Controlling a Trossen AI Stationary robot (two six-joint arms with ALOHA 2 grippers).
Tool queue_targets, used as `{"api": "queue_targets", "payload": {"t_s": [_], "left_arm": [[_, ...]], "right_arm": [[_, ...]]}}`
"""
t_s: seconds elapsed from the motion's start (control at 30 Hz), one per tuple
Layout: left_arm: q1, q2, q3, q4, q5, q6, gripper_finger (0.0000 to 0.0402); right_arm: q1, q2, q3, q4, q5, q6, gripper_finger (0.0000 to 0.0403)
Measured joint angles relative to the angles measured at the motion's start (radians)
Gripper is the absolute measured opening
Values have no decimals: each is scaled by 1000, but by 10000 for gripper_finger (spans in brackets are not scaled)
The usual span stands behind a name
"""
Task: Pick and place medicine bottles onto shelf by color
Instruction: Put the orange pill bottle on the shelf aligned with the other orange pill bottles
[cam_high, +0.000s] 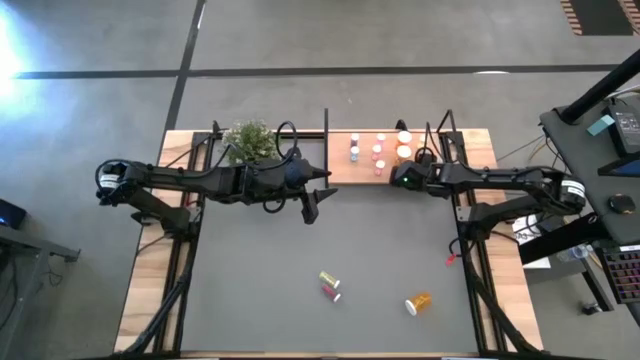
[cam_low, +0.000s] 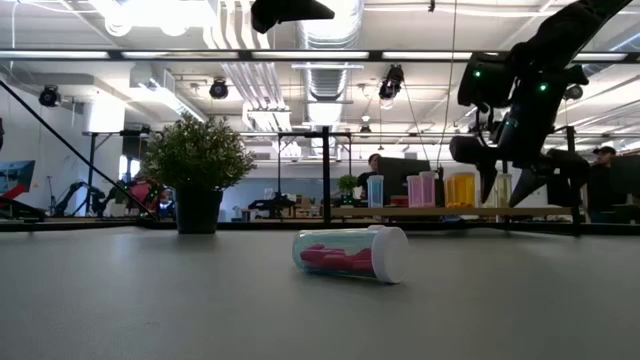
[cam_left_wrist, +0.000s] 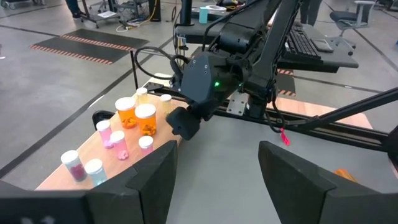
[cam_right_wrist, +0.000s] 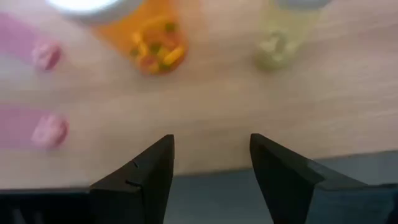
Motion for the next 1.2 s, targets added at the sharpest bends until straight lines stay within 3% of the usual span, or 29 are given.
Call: {"api": "queue_targets", "payload": {"t_s": [0.4, 0.53, 0.87, 1.03, 1.2], "left_arm": [[-1, 0, -5, -20, 3, -50, 210], [-1, 0, -5, -20, 3, -50, 210], [-8, 0, -6, -20, 10, -53, 210], [-24, 0, -6, -20, 13, -54, 210], [-42, 0, -7, -19, 14, -169, 210]], "right_arm": [[82, -157, 0, -77, -98, 24, 201], [129, -202, 0, -54, -243, -67, 201], [385, -209, 0, -33, -793, -397, 201], [577, -208, 0, 5, -856, -608, 201], [731, -194, 0, 79, -866, -693, 201]]}}
